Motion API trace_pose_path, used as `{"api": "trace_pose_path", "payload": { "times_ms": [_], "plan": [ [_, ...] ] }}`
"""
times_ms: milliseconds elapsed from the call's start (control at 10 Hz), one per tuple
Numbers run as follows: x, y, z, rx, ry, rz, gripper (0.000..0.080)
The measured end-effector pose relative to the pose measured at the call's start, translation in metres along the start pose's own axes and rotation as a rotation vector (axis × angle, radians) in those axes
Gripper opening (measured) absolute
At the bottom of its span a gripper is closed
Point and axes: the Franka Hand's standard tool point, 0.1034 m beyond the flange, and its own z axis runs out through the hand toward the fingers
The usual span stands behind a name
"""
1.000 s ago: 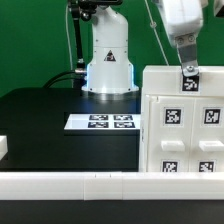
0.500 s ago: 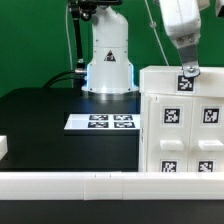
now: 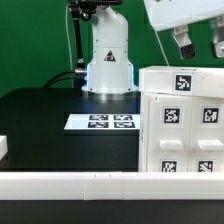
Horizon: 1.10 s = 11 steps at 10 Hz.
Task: Assemble cabinet
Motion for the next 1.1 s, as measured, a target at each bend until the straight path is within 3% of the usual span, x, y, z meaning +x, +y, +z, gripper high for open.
{"api": "trace_pose_path", "payload": {
  "times_ms": [200, 300, 400, 600, 1100],
  "plan": [
    [0.0000, 0.0017, 0.0010, -0.011, 0.001, -0.178, 0.0649],
    [-0.0006, 0.0053, 0.0013, -0.050, 0.004, -0.292, 0.0649],
    [0.0016, 0.0056, 0.0015, -0.068, 0.011, -0.474, 0.0649],
    [-0.0007, 0.0028, -0.0009, -0.148, -0.003, -0.776, 0.0649],
    [0.0057, 0.0032, 0.0026, -0.161, -0.034, -1.159, 0.0649]
  ]
}}
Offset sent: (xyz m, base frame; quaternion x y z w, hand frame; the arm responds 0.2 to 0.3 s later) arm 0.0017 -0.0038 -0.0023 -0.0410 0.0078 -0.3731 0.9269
